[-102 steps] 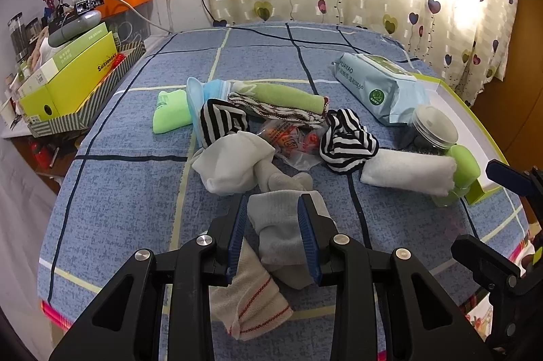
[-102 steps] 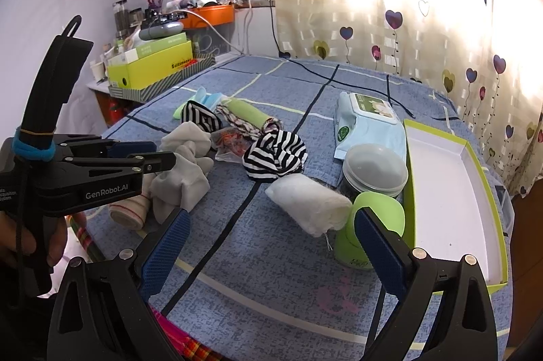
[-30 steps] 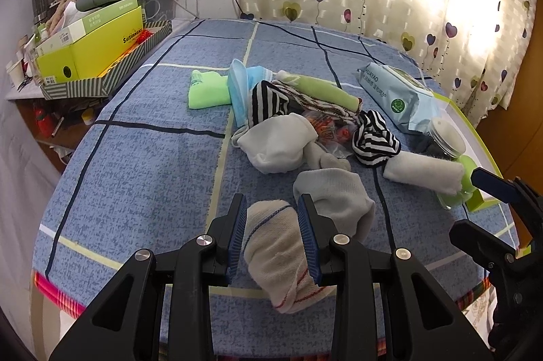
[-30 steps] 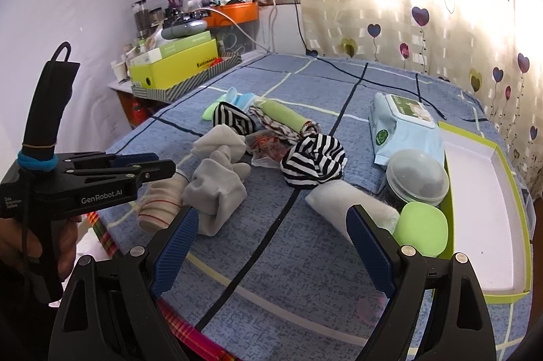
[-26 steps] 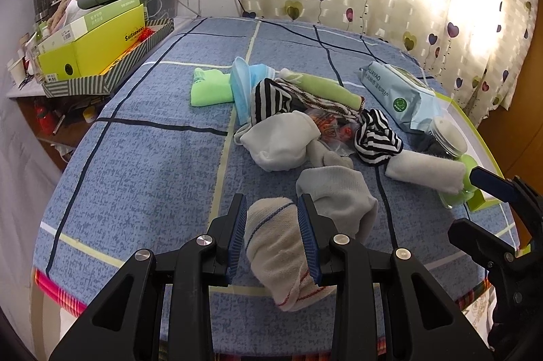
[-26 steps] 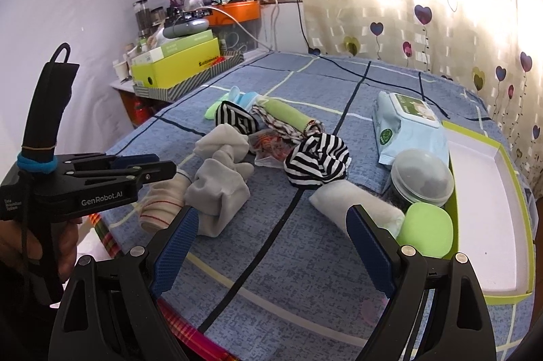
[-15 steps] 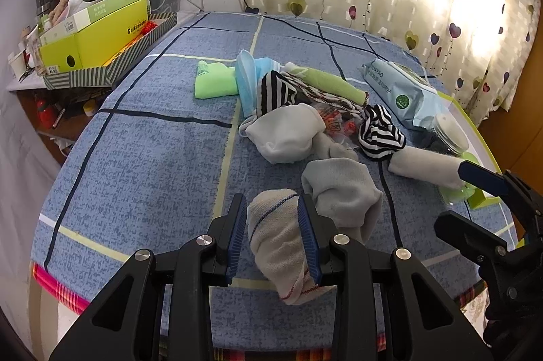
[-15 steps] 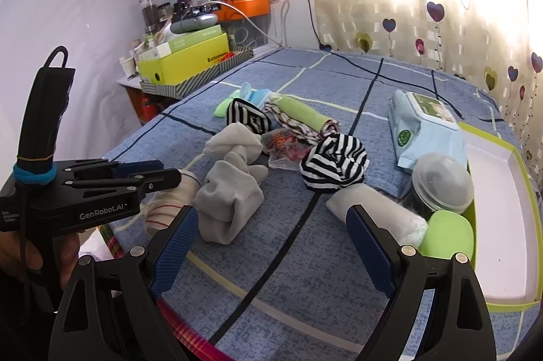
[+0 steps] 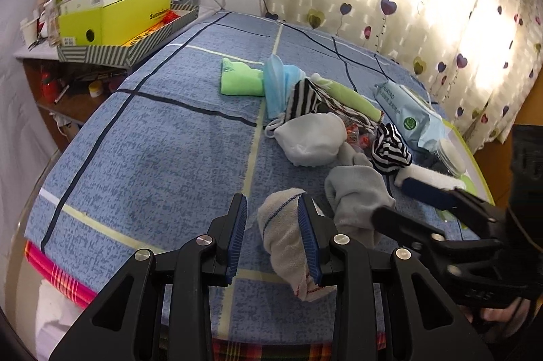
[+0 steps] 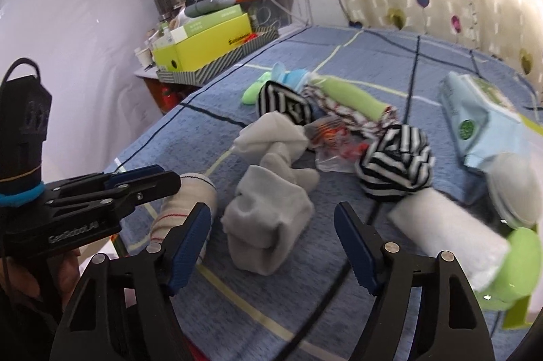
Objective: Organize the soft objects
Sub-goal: 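Grasp the grey sock with the right gripper while the left gripper holds its sock, then carry both held socks over the white green-rimmed box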
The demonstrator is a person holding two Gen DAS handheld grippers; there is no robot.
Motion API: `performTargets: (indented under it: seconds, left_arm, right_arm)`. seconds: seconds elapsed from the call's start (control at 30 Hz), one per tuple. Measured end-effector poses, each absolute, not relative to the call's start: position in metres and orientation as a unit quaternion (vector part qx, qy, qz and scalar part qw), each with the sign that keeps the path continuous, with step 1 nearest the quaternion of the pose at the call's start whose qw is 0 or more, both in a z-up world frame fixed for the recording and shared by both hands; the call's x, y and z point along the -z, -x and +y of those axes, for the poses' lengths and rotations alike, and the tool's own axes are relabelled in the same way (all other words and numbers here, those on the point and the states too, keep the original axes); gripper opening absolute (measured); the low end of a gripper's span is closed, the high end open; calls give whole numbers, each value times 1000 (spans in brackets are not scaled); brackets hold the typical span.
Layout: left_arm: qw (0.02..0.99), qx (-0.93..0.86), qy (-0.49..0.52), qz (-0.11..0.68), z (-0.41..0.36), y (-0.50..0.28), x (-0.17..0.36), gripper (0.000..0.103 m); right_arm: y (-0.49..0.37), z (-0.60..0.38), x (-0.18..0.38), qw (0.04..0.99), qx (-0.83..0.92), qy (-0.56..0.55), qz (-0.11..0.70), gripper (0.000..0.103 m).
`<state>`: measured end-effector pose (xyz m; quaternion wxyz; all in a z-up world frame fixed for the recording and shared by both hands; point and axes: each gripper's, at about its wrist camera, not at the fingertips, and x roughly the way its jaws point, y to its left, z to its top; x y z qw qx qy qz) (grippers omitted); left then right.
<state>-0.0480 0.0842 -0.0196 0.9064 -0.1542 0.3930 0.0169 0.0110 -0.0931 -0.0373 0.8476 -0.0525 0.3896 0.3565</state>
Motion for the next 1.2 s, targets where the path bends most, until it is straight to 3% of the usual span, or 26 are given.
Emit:
performTargets:
  seconds: [0.23,0.3,0.4,0.6,1.2]
  left_arm:
    - [904,5,163,396,79,50,24,33]
    - [903,13,161,399,74,49,25,40]
    - [899,25,164,405,68,49,27,42]
    - [891,49,174,417,56,45,32,49]
    - [869,102,168,454,19,20,46,47]
  right_arm:
    - [-27,-84,56,828,-360,40,428,47]
    - [-25,-85,55,827,-363,40,427,28]
    - [-23,-89,52,832,-361,44,419,22]
    - [-20,-103,49,841,-352,47,408,20]
    - [-14,-141,21,875,-313,47,365,19]
